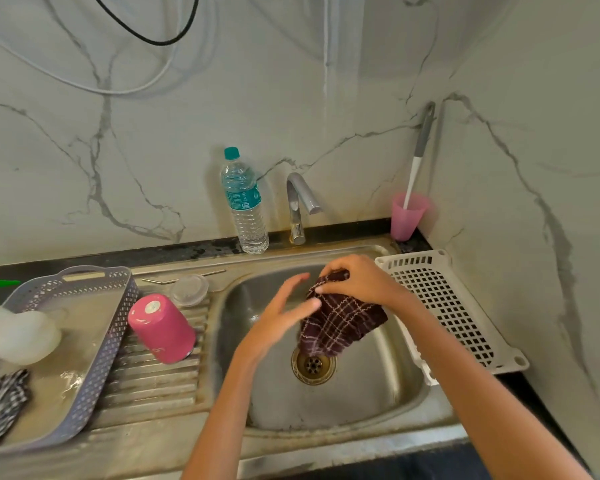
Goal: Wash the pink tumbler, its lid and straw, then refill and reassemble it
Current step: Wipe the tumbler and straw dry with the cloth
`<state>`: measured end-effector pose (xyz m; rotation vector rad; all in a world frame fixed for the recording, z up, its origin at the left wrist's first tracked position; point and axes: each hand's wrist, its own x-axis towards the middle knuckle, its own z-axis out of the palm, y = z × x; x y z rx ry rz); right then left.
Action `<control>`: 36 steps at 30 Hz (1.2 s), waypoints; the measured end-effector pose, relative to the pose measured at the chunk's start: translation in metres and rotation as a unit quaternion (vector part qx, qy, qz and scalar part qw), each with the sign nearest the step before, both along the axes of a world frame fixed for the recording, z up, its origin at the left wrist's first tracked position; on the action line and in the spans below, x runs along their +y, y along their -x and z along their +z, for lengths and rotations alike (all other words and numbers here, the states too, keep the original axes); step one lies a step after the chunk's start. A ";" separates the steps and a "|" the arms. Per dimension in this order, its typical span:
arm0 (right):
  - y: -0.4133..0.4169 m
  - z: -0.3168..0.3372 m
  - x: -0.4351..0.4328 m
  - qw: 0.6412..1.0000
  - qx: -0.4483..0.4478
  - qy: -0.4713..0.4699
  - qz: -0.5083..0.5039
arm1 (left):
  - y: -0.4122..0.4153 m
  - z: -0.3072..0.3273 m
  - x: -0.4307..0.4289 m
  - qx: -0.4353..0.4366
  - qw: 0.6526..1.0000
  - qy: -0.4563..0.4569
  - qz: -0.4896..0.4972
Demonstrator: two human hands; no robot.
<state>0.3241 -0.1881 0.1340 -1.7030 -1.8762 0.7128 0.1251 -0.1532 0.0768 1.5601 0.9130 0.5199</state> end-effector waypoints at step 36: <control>-0.022 -0.060 -0.033 0.929 0.347 0.093 -0.091 | -0.025 0.005 -0.010 -0.021 0.991 0.125 0.042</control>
